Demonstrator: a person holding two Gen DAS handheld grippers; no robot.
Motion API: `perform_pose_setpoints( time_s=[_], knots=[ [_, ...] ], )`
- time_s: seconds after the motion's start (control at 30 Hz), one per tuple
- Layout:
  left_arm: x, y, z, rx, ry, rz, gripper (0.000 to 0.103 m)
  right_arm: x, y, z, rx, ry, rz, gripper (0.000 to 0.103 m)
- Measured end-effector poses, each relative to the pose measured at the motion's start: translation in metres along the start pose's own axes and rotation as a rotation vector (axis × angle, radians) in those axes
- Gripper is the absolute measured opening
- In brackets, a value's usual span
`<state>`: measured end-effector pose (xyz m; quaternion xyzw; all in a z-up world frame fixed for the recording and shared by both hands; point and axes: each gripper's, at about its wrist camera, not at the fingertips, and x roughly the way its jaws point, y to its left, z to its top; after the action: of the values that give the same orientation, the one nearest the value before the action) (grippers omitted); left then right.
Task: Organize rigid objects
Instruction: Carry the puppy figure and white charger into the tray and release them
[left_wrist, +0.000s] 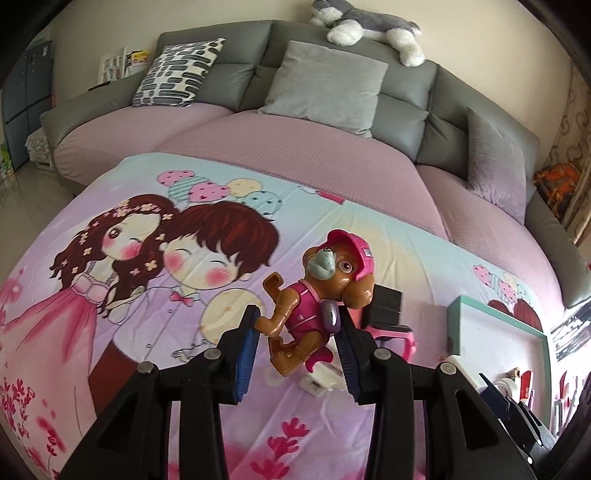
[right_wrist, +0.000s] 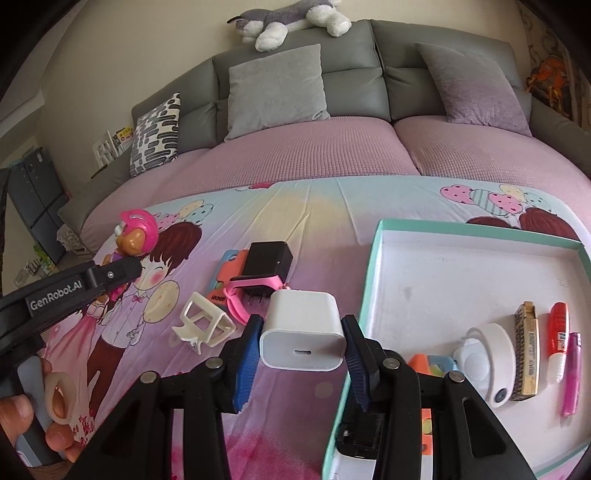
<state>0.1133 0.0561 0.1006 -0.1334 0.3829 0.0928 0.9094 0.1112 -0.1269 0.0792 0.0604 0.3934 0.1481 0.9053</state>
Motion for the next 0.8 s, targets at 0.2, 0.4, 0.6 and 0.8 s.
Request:
perform_pose_setpoints(
  time_s=[0.2, 0.4, 0.6, 0.8],
  knots=[
    [-0.006, -0.029, -0.001, 0.04, -0.016, -0.051, 0.042, -0.016, -0.025, 0.004, 0.049, -0.047, -0.029, 0.046],
    [-0.008, -0.07, -0.004, 0.095, -0.028, -0.123, 0.042, -0.032, -0.051, 0.008, 0.12, -0.095, -0.043, 0.046],
    [-0.008, -0.11, -0.012, 0.162, -0.025, -0.176, 0.042, -0.048, -0.08, 0.011, 0.182, -0.132, -0.089, 0.046],
    [0.0, -0.137, -0.021, 0.21, -0.007, -0.232, 0.042, -0.061, -0.109, 0.01, 0.244, -0.156, -0.153, 0.046]
  ],
)
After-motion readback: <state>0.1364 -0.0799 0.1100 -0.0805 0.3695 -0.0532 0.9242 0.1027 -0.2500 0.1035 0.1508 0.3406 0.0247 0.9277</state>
